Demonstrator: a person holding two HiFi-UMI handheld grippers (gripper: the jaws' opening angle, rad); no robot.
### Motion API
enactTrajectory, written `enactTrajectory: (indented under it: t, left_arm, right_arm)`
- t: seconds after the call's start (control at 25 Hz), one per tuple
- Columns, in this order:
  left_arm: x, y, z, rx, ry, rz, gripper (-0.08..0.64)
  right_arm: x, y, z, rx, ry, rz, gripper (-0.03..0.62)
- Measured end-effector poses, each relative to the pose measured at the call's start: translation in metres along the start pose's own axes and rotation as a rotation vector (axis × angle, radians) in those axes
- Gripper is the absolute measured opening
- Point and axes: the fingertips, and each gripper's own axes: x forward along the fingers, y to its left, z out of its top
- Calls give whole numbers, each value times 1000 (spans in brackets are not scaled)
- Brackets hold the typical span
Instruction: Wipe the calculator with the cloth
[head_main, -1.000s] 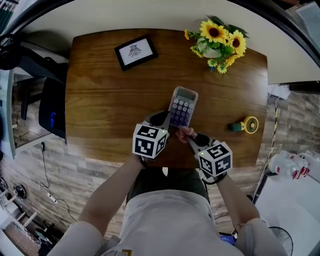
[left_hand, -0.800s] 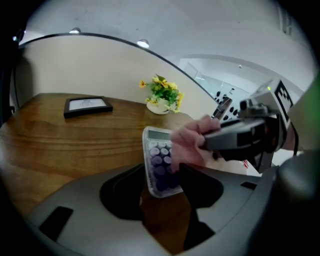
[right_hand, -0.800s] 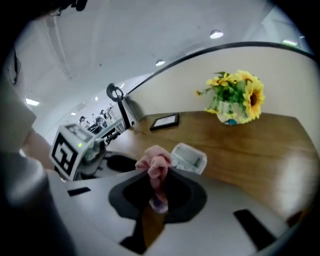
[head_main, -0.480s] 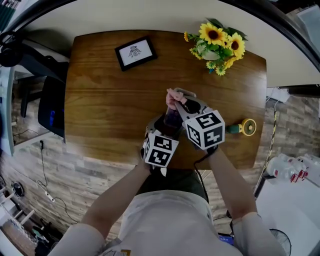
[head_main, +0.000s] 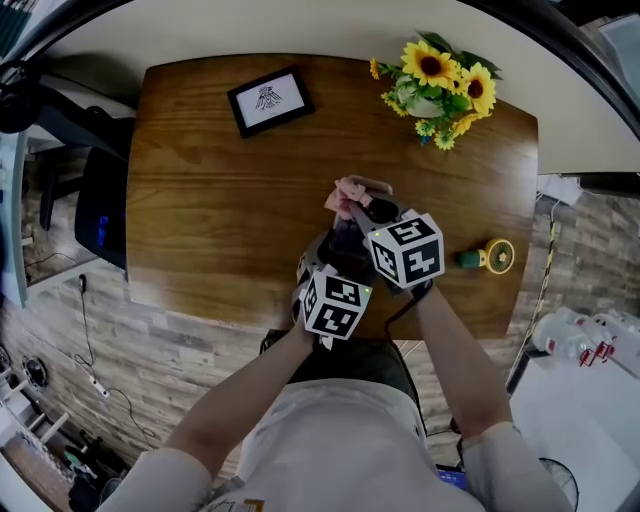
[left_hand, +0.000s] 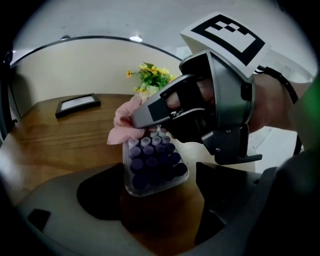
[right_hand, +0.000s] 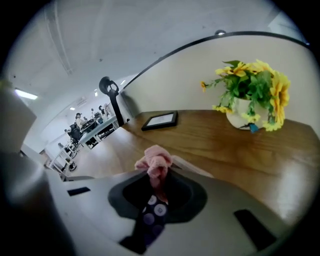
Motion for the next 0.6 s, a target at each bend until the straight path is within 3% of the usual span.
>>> enactTrajectory:
  t: [0.28,0.4,0.52,0.6]
  left_arm:
    - [5,6,-1,-27,-13,40,428]
    - [5,6,-2,-30,-7,40,426]
    - [6,6,-2,-26,-11,39,426]
    - [6,6,-2,-26,-12,39,425]
  right_arm:
    - [-1,-2,-7,-144,37,28,51]
    - [-10,-13,-14,-210,57,-3,51]
    - [-28,-31,-28,-214,73,-43,49]
    - [-40,-48,-48,-216,142,-87,47]
